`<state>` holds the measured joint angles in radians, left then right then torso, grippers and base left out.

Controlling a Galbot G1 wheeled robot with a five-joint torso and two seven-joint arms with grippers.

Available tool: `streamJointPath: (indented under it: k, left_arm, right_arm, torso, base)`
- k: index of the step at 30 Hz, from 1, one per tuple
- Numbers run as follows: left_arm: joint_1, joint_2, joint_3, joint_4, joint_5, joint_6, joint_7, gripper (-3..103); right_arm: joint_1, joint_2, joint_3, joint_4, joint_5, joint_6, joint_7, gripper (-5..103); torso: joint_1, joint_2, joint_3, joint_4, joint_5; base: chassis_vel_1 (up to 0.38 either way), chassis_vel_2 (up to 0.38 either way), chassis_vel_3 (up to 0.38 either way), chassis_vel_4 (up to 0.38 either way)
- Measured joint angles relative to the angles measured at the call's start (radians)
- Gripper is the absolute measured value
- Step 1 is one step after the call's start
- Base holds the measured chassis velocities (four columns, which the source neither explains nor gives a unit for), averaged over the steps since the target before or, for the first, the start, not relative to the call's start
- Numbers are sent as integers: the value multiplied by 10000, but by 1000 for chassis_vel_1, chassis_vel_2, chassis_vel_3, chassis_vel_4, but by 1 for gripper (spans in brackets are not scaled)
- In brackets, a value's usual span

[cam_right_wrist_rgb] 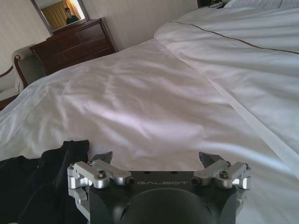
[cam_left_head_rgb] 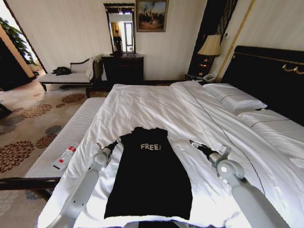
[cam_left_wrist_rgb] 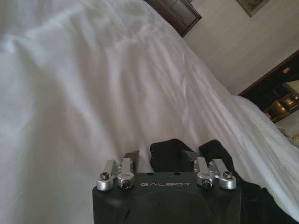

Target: Fold the clothes on the bed.

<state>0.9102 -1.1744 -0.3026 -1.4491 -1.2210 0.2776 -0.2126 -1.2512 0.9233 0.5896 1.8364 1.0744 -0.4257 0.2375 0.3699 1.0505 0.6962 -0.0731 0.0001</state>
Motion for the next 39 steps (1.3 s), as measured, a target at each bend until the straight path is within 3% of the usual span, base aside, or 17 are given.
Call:
streamJointPath:
  k: [2, 6, 11, 15, 21, 31, 39]
  left_arm:
    - [-34, -26, 37, 74, 21, 8, -14, 51]
    - [-238, -198, 176, 442, 171, 27, -44, 29]
    - [-333, -295, 235, 483, 210, 25, -49, 18]
    - [-412, -296, 233, 494, 230, -4, -59, 2]
    - [-296, -97, -5, 225, 136, -49, -161, 0]
    - [940, 1031, -830, -1220, -238, -168, -253, 0]
    - [841, 1209, -943, -1542, -458, -231, -469, 0]
  right_arm:
    - [6, 0, 0, -2, 24, -1, 11, 100]
    - [13, -38, 25, 35, 133, -9, 66, 100]
    - [-45, -75, 116, 51, 184, -12, 77, 100]
    - [-109, -56, 184, 51, 202, -14, 84, 100]
    - [-123, 61, 140, 81, 168, -15, 95, 100]
    - [-109, 158, 46, 142, 114, -14, 71, 100]
    - [-57, 179, -45, 195, 115, -7, 71, 100]
  torso:
    - [0, 0, 0, 0, 0]
    - [1, 0, 0, 0, 0]
    - [0, 0, 0, -1, -2]
    - [0, 0, 0, -2, -2]
    - [0, 0, 0, -2, -1]
    - [0, 0, 0, 2, -3]
    - [1, 0, 0, -2, 0]
  base:
    - [0, 0, 0, 0]
    - [0, 0, 0, 0]
    - [0, 0, 0, 0]
    - [0, 0, 0, 0]
    - [0, 0, 0, 0]
    - [0, 0, 0, 0]
    - [0, 0, 0, 0]
